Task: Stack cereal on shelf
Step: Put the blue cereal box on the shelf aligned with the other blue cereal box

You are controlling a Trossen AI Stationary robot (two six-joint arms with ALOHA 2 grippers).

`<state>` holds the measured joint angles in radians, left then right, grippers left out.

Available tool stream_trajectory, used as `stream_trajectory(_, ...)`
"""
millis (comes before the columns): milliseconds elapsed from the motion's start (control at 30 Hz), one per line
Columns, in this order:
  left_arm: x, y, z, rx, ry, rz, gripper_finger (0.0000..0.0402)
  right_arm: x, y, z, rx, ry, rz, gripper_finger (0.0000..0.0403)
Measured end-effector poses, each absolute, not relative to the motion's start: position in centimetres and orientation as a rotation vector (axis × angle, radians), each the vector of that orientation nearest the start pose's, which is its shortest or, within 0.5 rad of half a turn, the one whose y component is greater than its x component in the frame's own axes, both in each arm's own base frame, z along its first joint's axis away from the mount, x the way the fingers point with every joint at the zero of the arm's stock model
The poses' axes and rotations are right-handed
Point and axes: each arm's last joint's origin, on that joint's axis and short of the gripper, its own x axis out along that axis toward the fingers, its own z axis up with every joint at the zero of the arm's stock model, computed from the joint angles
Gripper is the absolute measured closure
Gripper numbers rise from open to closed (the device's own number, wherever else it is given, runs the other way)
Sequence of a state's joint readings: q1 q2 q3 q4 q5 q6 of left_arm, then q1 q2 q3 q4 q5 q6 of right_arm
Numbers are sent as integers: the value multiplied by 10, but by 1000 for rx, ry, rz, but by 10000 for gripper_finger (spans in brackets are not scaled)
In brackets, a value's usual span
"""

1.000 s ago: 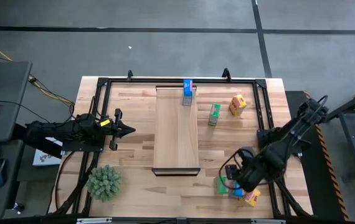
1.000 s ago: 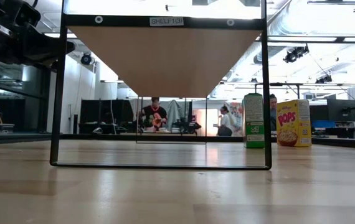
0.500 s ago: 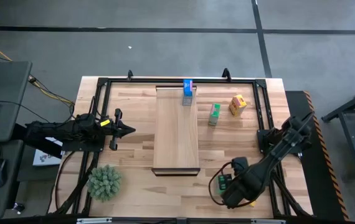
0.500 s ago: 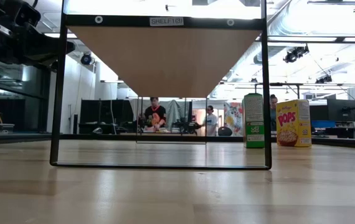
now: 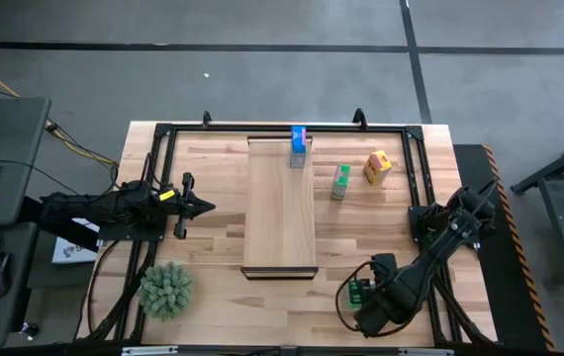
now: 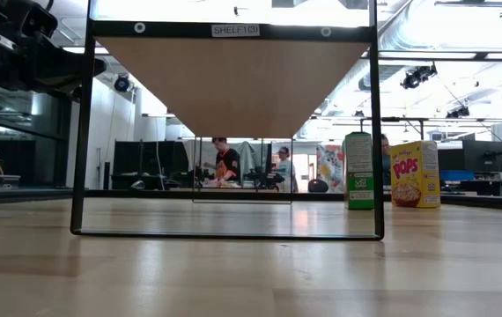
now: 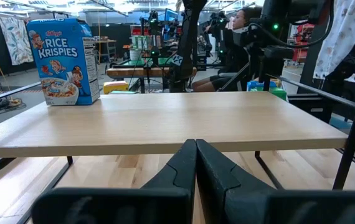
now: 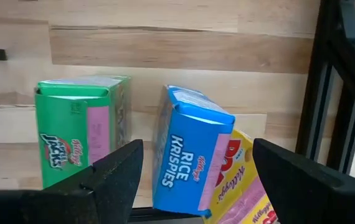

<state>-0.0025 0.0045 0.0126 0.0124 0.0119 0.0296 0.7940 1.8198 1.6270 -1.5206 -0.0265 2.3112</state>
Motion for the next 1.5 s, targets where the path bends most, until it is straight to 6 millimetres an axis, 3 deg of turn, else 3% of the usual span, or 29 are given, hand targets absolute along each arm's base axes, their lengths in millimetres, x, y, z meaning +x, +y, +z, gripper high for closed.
stream_trajectory(367,97,-1,169,30,-21,-13,398,225,232,248,1029,1283,-1288,107)
stream_trajectory(1500,97,-1,169,30,-21,-14,398,227,239,238,1032,1356,-1302,107)
